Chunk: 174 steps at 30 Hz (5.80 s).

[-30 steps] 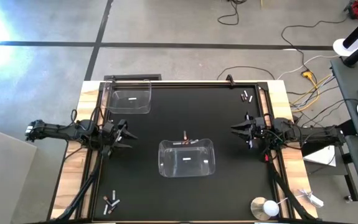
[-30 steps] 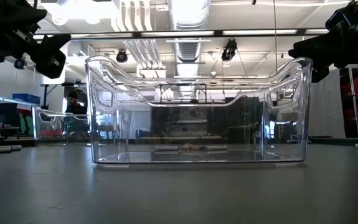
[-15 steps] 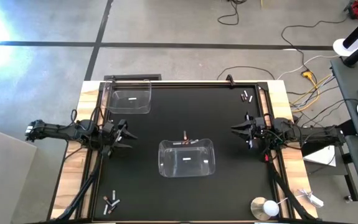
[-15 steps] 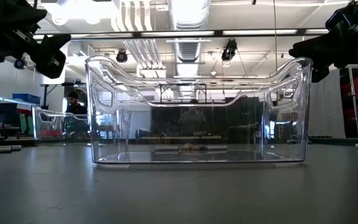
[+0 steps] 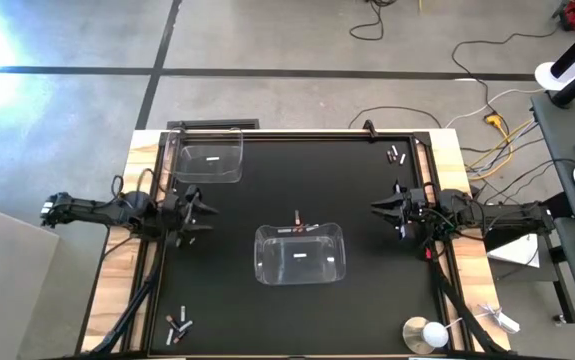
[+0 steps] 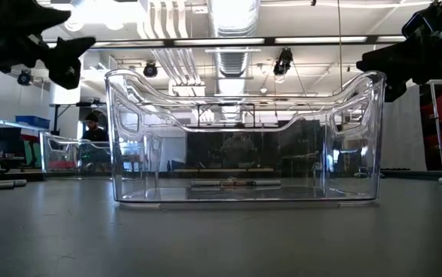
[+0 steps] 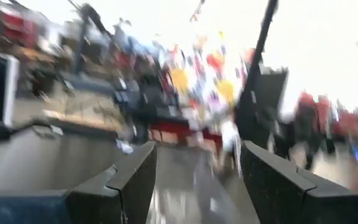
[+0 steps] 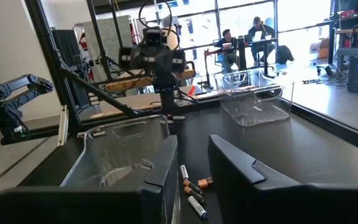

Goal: Sort batteries
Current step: Move the top transparent bin to the top left of the table, then move the bottom transparent bin to the top right of the table

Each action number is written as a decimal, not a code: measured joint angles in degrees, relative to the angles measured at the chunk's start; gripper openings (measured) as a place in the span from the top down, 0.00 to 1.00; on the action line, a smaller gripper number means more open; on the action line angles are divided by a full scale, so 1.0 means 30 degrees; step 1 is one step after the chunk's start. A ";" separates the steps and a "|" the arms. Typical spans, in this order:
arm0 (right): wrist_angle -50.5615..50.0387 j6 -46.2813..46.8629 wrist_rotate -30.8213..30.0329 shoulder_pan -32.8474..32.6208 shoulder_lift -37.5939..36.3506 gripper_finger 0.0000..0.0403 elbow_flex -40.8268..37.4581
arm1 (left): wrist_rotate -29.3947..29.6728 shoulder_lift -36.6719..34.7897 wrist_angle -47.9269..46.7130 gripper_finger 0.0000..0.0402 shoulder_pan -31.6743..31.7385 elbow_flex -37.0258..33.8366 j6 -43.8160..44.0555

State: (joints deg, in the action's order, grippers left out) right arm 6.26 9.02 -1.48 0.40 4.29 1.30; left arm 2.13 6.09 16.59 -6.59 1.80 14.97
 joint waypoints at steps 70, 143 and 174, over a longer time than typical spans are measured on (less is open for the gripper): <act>-0.0020 0.0000 -0.0007 -0.0003 -0.0006 0.81 -0.0006 | 0.1650 2.8821 -2.6315 0.74 1.6538 1.9496 -1.3184; 0.0207 0.5996 -0.2581 -0.0004 0.3055 0.71 0.2723 | -0.3902 3.5052 -1.8195 0.65 1.2563 2.9827 1.4651; -1.8136 0.7472 -0.2085 -0.6256 3.3940 0.46 3.0969 | -0.1827 1.9427 -2.4584 0.61 0.4101 2.6597 -0.2171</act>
State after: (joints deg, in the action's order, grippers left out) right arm -48.15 31.43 -7.73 -18.37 106.11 94.20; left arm -3.36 64.37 -57.17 5.71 81.59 8.46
